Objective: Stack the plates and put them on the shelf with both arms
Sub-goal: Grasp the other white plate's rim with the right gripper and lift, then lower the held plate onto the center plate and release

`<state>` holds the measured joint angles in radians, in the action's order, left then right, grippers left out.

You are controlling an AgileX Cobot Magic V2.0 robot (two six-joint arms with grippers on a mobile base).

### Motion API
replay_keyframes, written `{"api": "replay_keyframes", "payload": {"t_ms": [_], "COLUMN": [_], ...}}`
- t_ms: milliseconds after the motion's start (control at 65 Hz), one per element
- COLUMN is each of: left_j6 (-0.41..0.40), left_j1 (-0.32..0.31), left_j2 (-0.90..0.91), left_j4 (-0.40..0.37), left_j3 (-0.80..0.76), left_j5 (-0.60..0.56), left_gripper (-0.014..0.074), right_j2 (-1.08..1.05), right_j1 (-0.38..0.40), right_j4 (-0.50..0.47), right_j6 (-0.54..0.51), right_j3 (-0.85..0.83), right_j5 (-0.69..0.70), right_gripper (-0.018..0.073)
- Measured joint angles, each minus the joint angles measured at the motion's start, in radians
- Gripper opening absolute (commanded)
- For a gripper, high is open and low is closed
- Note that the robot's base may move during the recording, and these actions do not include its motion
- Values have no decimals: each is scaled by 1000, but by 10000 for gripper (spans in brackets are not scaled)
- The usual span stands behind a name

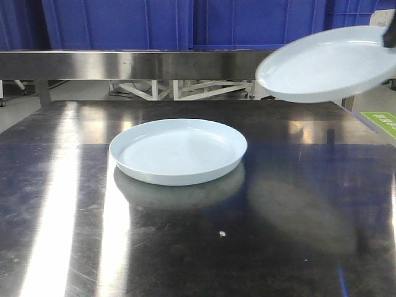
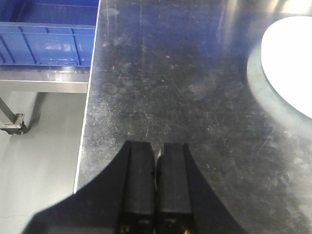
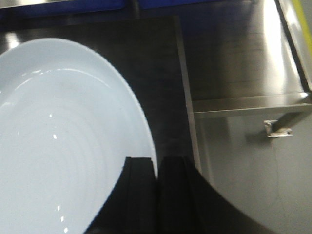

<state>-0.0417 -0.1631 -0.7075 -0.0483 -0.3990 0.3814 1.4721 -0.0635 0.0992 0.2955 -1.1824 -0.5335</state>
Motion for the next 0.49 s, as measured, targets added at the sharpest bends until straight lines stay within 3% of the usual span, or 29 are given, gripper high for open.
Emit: {"api": "replay_keyframes", "payload": {"t_ms": [277, 493], "left_j6": [0, 0], "left_j1": [0, 0], "left_j2": [0, 0], "left_j4": [0, 0], "left_j3": [0, 0], "left_j5": [0, 0], "left_gripper": [87, 87], "right_j2": [90, 217], "right_j1": [-231, -351], "right_j4": [0, 0], "right_j6": [0, 0], "right_j3": [-47, -119], "right_j5": [16, 37], "right_gripper": [28, 29]}}
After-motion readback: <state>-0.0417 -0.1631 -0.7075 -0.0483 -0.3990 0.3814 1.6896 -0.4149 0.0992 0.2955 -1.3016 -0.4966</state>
